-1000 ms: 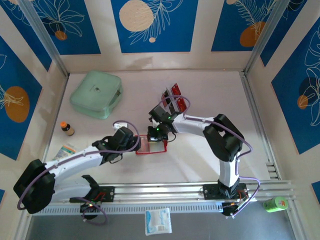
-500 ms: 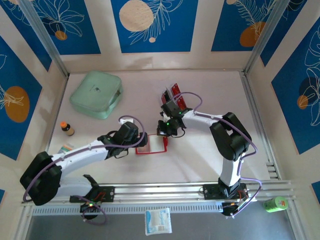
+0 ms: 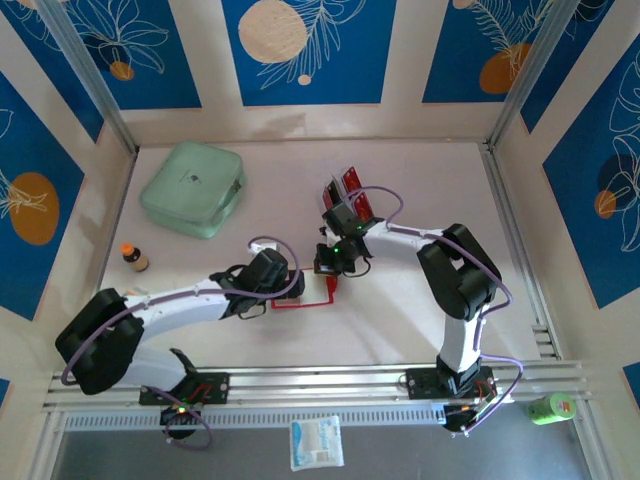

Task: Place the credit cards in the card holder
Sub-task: Flip over the card slot on the card holder.

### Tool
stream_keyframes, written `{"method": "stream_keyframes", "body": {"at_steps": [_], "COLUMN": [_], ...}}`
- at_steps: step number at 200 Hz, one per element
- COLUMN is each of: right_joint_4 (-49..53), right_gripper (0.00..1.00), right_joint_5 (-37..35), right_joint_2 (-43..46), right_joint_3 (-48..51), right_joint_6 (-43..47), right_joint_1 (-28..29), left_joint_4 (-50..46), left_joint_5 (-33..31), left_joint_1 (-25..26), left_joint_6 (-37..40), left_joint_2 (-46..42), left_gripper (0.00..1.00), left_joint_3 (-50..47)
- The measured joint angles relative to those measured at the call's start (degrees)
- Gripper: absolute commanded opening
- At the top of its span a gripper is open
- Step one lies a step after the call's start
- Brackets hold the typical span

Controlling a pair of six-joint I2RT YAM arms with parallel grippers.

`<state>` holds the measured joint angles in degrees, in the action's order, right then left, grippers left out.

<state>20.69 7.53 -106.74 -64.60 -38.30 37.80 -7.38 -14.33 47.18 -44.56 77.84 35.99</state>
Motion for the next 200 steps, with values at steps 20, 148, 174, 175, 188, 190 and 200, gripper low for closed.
{"method": "stream_keyframes", "body": {"at_steps": [20, 148, 174, 175, 188, 190, 200], "right_joint_4": [-0.1, -2.1, -2.5, -2.5, -2.9, -3.0, -3.2], "right_gripper": [0.0, 0.0, 0.0, 0.0, 0.0, 0.0, 0.0], "right_joint_5": [0.0, 0.9, 1.4, 1.4, 1.6, 1.7, 1.7], "right_joint_2": [-0.1, -1.1, -1.1, -1.1, -1.1, -1.1, -1.1], "right_joint_3": [0.5, 0.5, 0.7, 0.7, 0.9, 0.9, 1.0], "right_joint_6": [0.0, -1.4, -2.0, -2.0, -2.3, -2.3, -2.5], "right_joint_1": [0.5, 3.5, 3.5, 3.5, 3.4, 3.4, 3.4], "left_joint_4": [0.9, 5.7, 6.6, 6.6, 6.7, 6.7, 6.8], "left_joint_5": [0.4, 2.3, 2.3, 2.3, 2.3, 2.3, 2.1], "left_joint_1": [0.0, 0.2, 0.2, 0.2, 0.2, 0.2, 0.2], "left_joint_6": [0.0, 1.6, 1.7, 1.8, 2.0, 2.1, 2.5], "left_joint_2": [1.0, 3.7, 4.5, 4.5, 4.5, 4.6, 4.8], "left_gripper": [1.0, 1.0, 1.0, 1.0, 0.99, 0.98, 0.97], "left_joint_3": [-0.1, -2.3, -2.8, -2.8, -2.8, -2.8, -2.9]}}
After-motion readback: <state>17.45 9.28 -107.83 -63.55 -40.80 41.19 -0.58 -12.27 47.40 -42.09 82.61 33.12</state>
